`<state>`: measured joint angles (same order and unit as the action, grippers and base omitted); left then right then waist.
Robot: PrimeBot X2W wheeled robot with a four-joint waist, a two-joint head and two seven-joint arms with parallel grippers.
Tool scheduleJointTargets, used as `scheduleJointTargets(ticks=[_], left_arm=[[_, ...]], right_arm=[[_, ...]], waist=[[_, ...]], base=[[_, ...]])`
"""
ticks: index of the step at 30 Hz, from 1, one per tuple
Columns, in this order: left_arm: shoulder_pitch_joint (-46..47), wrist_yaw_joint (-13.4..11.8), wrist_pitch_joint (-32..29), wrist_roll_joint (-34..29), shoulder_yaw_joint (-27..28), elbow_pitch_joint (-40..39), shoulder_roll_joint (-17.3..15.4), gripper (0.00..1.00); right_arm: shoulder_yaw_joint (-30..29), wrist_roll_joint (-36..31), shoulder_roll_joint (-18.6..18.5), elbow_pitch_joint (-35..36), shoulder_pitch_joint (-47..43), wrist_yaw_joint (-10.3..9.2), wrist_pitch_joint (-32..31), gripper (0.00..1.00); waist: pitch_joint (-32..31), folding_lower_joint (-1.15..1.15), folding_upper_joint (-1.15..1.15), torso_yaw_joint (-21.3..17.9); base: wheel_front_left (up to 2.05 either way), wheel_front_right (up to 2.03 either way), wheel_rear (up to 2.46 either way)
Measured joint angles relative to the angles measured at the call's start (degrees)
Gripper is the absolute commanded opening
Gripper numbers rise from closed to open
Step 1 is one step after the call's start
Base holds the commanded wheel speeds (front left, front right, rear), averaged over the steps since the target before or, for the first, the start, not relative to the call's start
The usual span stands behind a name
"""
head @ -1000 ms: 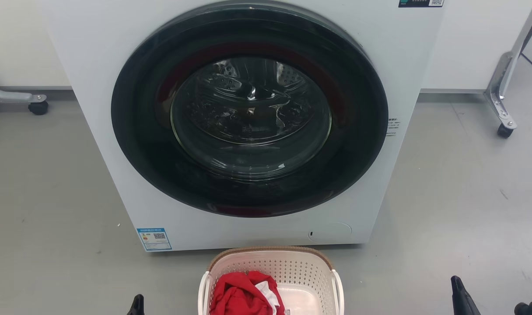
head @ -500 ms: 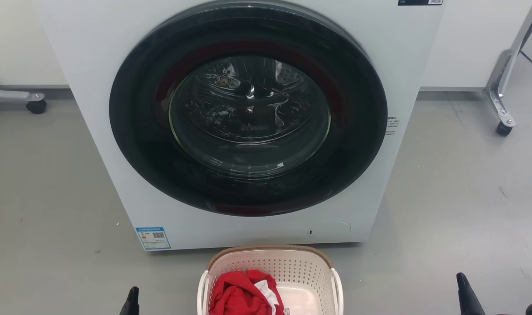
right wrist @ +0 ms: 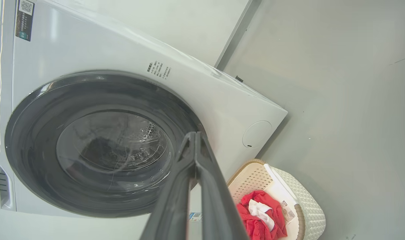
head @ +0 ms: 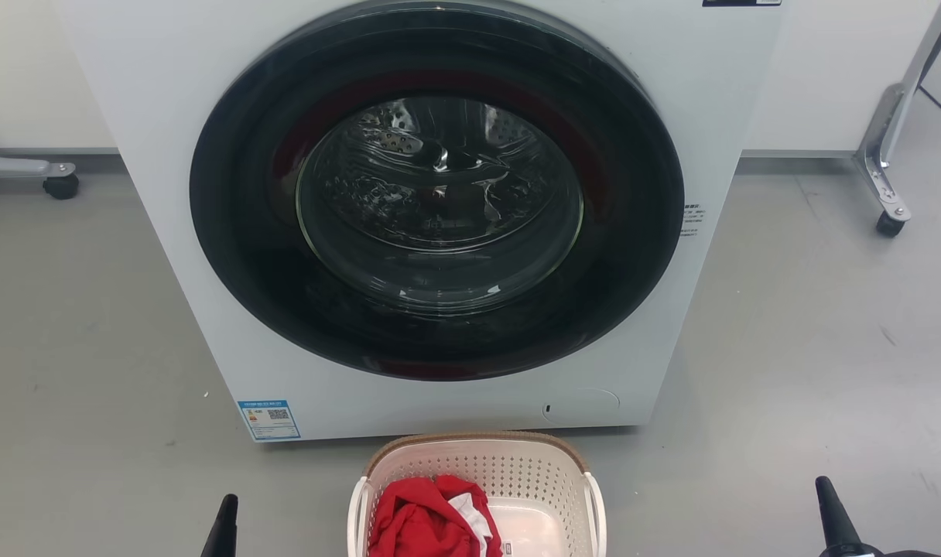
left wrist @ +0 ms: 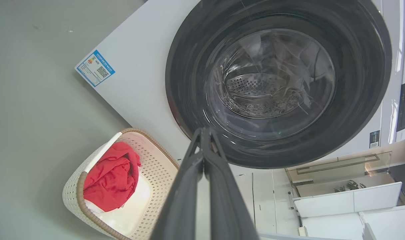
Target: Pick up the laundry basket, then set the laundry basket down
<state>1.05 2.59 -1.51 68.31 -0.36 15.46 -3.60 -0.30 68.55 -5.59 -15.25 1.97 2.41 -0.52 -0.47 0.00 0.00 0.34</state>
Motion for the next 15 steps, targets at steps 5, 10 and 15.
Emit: scheduleJointTargets(ticks=[5,10,15], left_arm=[[0.14,0.53,-0.99,3.66,0.91,0.32,0.12,0.00],[1.21,1.53,-1.94,7.97,1.98,0.47,0.29,0.00],[1.46,2.09,-2.56,11.71,2.92,0.75,0.51,0.00]], right_arm=[[-1.22,3.75,0.42,-0.25,0.24,0.70,-1.01,0.00],[-2.61,8.21,1.08,-0.55,1.20,1.63,-2.02,0.00],[-3.83,11.93,1.55,-0.93,1.35,2.22,-3.03,0.00]], waist=[[0.09,0.00,0.00,-0.06],[0.20,0.00,0.00,-0.12],[0.30,0.00,0.00,-0.18]], base=[[0.00,0.00,0.00],[0.00,0.00,0.00],[0.00,0.00,0.00]])
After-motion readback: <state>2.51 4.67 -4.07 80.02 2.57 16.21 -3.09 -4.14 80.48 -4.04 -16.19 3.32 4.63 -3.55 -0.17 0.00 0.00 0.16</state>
